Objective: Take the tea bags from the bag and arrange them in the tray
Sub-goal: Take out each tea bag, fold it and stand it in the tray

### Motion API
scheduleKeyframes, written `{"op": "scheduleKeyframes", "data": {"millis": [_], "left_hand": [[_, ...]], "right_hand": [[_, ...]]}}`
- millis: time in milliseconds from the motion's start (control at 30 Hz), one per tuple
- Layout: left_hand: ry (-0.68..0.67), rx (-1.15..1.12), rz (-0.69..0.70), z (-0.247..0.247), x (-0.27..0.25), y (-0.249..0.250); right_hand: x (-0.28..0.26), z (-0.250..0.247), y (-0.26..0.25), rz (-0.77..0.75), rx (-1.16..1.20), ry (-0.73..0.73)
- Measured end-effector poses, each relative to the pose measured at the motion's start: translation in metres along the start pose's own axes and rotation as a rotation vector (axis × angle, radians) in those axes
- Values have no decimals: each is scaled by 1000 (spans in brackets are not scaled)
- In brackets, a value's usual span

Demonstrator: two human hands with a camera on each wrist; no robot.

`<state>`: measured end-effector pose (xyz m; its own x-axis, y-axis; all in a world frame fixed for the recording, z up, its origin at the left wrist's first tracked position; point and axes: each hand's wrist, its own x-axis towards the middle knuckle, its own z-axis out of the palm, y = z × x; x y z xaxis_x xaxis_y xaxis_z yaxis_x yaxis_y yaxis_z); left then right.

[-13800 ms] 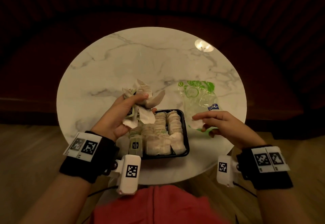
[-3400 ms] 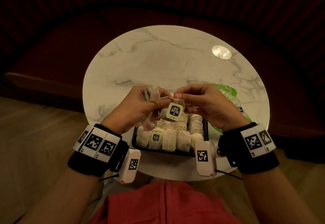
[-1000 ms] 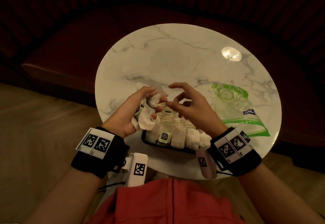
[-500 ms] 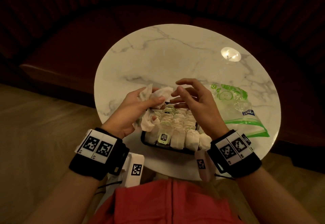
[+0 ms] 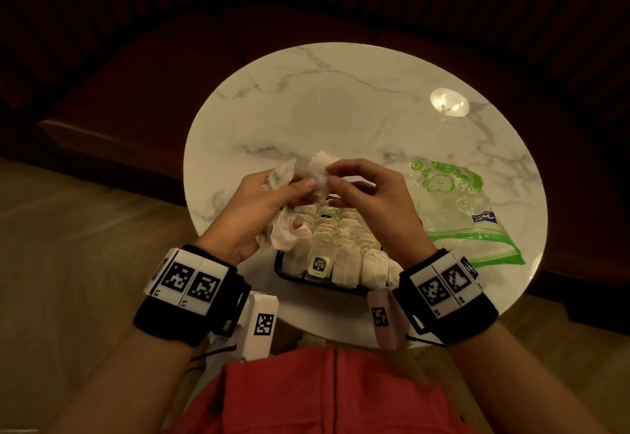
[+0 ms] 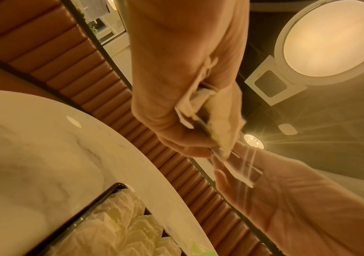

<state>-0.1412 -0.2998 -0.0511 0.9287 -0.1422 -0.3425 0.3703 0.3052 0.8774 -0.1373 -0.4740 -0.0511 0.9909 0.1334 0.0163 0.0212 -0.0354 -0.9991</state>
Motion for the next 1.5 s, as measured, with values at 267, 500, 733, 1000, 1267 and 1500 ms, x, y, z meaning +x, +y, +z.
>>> {"op": "scheduleKeyframes", "data": {"millis": [267, 500, 733, 1000, 1267, 1500], "left_hand": [[76, 11, -86, -8, 1, 0], [135, 9, -100, -19, 1, 1], [102, 87, -98, -15, 0, -2], [101, 108, -95, -15, 1, -1], [100, 107, -97, -15, 2, -1], [89, 89, -112, -12, 3, -4]], "right_hand": [[-6, -7, 3, 144, -21, -48], [-31, -10, 33, 265, -389, -263], [-33, -2, 48, 293, -696, -325], [-32, 2, 55, 189, -1027, -403], [-29, 0, 44, 206, -1011, -388], [-25, 5, 43, 166, -1053, -383]]}}
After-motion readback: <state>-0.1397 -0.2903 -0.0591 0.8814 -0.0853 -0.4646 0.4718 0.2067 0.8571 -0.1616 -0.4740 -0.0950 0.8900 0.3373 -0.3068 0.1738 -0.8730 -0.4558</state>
